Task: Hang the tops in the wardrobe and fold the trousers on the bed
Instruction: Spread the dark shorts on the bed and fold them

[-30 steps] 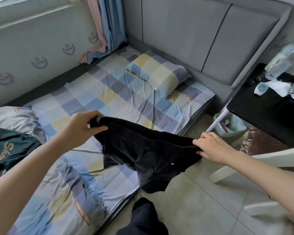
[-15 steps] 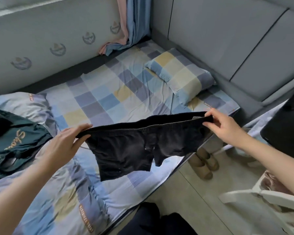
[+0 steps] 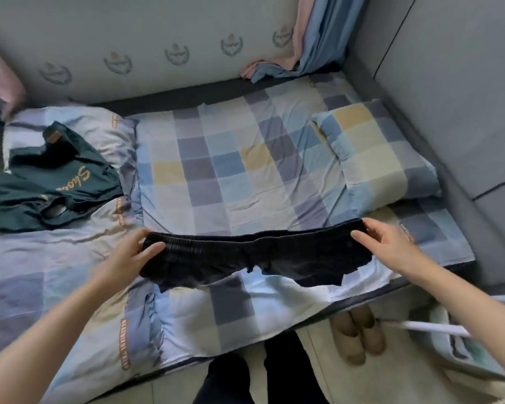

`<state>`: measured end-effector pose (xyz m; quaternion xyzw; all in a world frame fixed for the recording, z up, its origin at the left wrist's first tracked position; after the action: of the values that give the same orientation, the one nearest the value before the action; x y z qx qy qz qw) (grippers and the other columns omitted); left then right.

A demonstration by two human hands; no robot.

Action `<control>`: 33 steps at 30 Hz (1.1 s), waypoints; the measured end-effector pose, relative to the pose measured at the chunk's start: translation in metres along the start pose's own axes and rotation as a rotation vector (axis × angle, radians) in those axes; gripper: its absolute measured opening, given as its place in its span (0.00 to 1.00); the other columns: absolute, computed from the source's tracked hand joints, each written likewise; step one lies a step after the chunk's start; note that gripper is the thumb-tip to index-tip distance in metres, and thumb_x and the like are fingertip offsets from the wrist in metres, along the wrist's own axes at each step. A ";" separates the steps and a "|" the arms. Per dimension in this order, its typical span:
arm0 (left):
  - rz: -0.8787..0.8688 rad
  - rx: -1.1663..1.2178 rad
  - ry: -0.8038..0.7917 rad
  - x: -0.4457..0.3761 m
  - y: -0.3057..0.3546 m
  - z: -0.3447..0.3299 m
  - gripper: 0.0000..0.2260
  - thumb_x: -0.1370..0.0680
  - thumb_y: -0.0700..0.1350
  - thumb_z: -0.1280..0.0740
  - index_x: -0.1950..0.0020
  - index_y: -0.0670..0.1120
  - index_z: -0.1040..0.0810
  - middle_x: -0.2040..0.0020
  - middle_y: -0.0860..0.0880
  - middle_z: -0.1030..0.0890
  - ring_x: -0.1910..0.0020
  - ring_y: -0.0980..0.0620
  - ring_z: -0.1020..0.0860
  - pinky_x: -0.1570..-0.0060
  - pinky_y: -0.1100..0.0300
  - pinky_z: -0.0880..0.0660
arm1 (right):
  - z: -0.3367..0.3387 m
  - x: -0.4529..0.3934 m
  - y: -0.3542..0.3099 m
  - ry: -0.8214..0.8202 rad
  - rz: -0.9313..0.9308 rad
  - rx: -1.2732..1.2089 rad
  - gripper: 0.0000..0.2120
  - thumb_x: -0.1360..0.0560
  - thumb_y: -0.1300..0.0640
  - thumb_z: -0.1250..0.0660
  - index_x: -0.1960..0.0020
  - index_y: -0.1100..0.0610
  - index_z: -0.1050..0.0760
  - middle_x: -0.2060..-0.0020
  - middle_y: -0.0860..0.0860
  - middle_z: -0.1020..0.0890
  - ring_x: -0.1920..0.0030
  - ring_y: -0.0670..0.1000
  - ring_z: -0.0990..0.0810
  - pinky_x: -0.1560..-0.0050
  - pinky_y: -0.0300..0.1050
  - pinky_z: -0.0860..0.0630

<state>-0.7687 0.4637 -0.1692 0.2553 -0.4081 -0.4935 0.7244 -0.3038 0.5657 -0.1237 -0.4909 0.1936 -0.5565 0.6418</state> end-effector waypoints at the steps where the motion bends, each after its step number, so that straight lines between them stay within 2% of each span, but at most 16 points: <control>1: 0.054 -0.040 -0.077 0.007 -0.012 -0.010 0.03 0.21 0.45 0.33 0.53 0.47 0.24 0.60 0.45 0.18 0.61 0.52 0.19 0.62 0.59 0.23 | -0.005 0.001 0.010 -0.105 -0.040 0.032 0.05 0.21 0.57 0.37 0.50 0.50 0.22 0.57 0.45 0.16 0.55 0.40 0.18 0.61 0.30 0.25; 2: 0.113 -0.049 -0.143 0.015 -0.024 -0.024 0.06 0.23 0.49 0.32 0.52 0.47 0.23 0.59 0.47 0.18 0.60 0.49 0.19 0.59 0.56 0.24 | -0.006 -0.004 0.022 -0.235 -0.096 0.056 0.06 0.20 0.56 0.38 0.49 0.50 0.23 0.56 0.46 0.16 0.54 0.40 0.18 0.59 0.31 0.25; 5: 0.244 -0.119 -0.321 0.044 -0.049 -0.053 0.12 0.30 0.61 0.32 0.55 0.55 0.21 0.60 0.56 0.19 0.61 0.58 0.22 0.61 0.67 0.29 | -0.021 0.004 0.057 -0.552 -0.266 0.064 0.09 0.20 0.53 0.39 0.42 0.49 0.23 0.50 0.45 0.15 0.50 0.42 0.17 0.55 0.33 0.24; 8: 0.325 -0.064 -0.344 0.061 -0.058 -0.071 0.04 0.30 0.60 0.31 0.57 0.71 0.22 0.60 0.70 0.20 0.60 0.71 0.22 0.65 0.77 0.30 | -0.024 -0.003 0.067 -0.729 -0.328 -0.013 0.14 0.21 0.50 0.38 0.39 0.52 0.23 0.43 0.49 0.17 0.42 0.48 0.19 0.47 0.38 0.23; 9: 0.361 -0.014 -0.324 0.066 -0.060 -0.075 0.07 0.29 0.58 0.30 0.57 0.73 0.22 0.59 0.72 0.20 0.60 0.73 0.22 0.65 0.78 0.29 | -0.025 -0.009 0.070 -0.766 -0.365 -0.058 0.15 0.22 0.49 0.37 0.39 0.53 0.22 0.42 0.51 0.18 0.40 0.50 0.20 0.45 0.39 0.23; 11: 0.410 0.021 -0.319 0.068 -0.064 -0.076 0.06 0.28 0.58 0.30 0.52 0.67 0.20 0.58 0.65 0.18 0.59 0.69 0.21 0.63 0.73 0.27 | -0.026 -0.024 0.071 -0.805 -0.401 -0.128 0.16 0.23 0.49 0.36 0.39 0.55 0.21 0.40 0.55 0.19 0.39 0.54 0.21 0.42 0.42 0.24; 13: 0.404 0.045 -0.292 0.058 -0.062 -0.071 0.11 0.27 0.60 0.31 0.48 0.57 0.20 0.56 0.55 0.18 0.59 0.62 0.21 0.59 0.65 0.27 | -0.028 -0.044 0.071 -0.821 -0.402 -0.163 0.17 0.23 0.49 0.36 0.38 0.56 0.22 0.39 0.56 0.20 0.38 0.55 0.22 0.41 0.43 0.24; 16: 0.415 0.156 -0.205 0.024 -0.067 -0.063 0.09 0.26 0.56 0.32 0.51 0.52 0.22 0.59 0.46 0.19 0.60 0.56 0.21 0.60 0.60 0.27 | -0.035 -0.092 0.079 -0.742 -0.424 -0.194 0.18 0.24 0.47 0.35 0.39 0.56 0.22 0.40 0.55 0.19 0.39 0.54 0.21 0.44 0.41 0.22; 18: 0.401 0.179 -0.126 -0.011 -0.078 -0.060 0.07 0.27 0.55 0.32 0.54 0.53 0.22 0.63 0.50 0.18 0.63 0.57 0.21 0.64 0.64 0.26 | -0.044 -0.134 0.087 -0.592 -0.407 -0.194 0.18 0.25 0.46 0.34 0.41 0.55 0.21 0.43 0.53 0.17 0.42 0.52 0.19 0.49 0.39 0.21; 20: 0.387 0.148 0.017 -0.054 -0.109 -0.062 0.08 0.26 0.53 0.31 0.53 0.50 0.23 0.64 0.52 0.19 0.62 0.55 0.22 0.64 0.65 0.27 | -0.060 -0.179 0.105 -0.417 -0.313 -0.060 0.13 0.23 0.49 0.35 0.45 0.55 0.21 0.50 0.51 0.15 0.49 0.48 0.17 0.53 0.37 0.22; 22: 0.430 0.094 0.106 -0.107 -0.161 -0.080 0.11 0.25 0.49 0.28 0.50 0.44 0.25 0.58 0.45 0.18 0.59 0.49 0.22 0.58 0.57 0.25 | -0.080 -0.232 0.141 -0.225 -0.202 0.139 0.07 0.21 0.54 0.36 0.50 0.57 0.22 0.58 0.51 0.15 0.57 0.48 0.18 0.58 0.37 0.24; 23: 0.467 0.138 0.106 -0.122 -0.186 -0.097 0.11 0.24 0.46 0.28 0.48 0.42 0.24 0.56 0.39 0.17 0.58 0.47 0.21 0.56 0.53 0.24 | -0.093 -0.249 0.158 -0.183 -0.174 0.220 0.05 0.21 0.56 0.36 0.51 0.57 0.23 0.59 0.52 0.16 0.59 0.49 0.20 0.58 0.39 0.25; 26: 0.523 0.150 0.096 -0.169 -0.268 -0.143 0.09 0.24 0.37 0.30 0.44 0.39 0.22 0.53 0.36 0.16 0.62 0.49 0.19 0.60 0.60 0.21 | -0.152 -0.302 0.219 -0.145 -0.158 0.314 0.07 0.21 0.58 0.36 0.47 0.61 0.25 0.55 0.56 0.18 0.55 0.54 0.20 0.51 0.50 0.25; 29: 0.460 -0.048 0.066 -0.199 -0.319 -0.185 0.12 0.23 0.34 0.31 0.41 0.37 0.24 0.54 0.41 0.18 0.61 0.45 0.21 0.60 0.54 0.25 | -0.192 -0.331 0.272 -0.175 -0.187 0.380 0.08 0.20 0.58 0.39 0.48 0.64 0.27 0.54 0.56 0.21 0.54 0.56 0.22 0.52 0.49 0.28; 31: 0.444 -0.109 0.092 -0.211 -0.347 -0.202 0.08 0.22 0.36 0.33 0.43 0.41 0.25 0.55 0.44 0.19 0.63 0.48 0.23 0.62 0.55 0.31 | -0.215 -0.351 0.297 -0.158 -0.162 0.397 0.06 0.19 0.58 0.40 0.48 0.62 0.29 0.54 0.54 0.23 0.52 0.55 0.24 0.52 0.47 0.30; 33: 0.425 -0.104 0.172 -0.221 -0.356 -0.201 0.05 0.20 0.37 0.35 0.47 0.45 0.28 0.56 0.46 0.22 0.63 0.50 0.26 0.61 0.54 0.35 | -0.219 -0.362 0.307 -0.120 -0.147 0.391 0.03 0.19 0.57 0.41 0.49 0.57 0.31 0.57 0.48 0.25 0.53 0.52 0.26 0.57 0.42 0.34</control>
<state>-0.8192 0.5249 -0.6278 0.1671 -0.3632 -0.3265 0.8565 -0.4275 0.7714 -0.5886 -0.4020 0.0072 -0.5984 0.6930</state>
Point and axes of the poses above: each hand's wrist, its own x-axis away from the middle knuckle, its own z-axis out of the back of the hand, y = z × x, the point moved 10 cm from there along -x, towards the middle knuckle
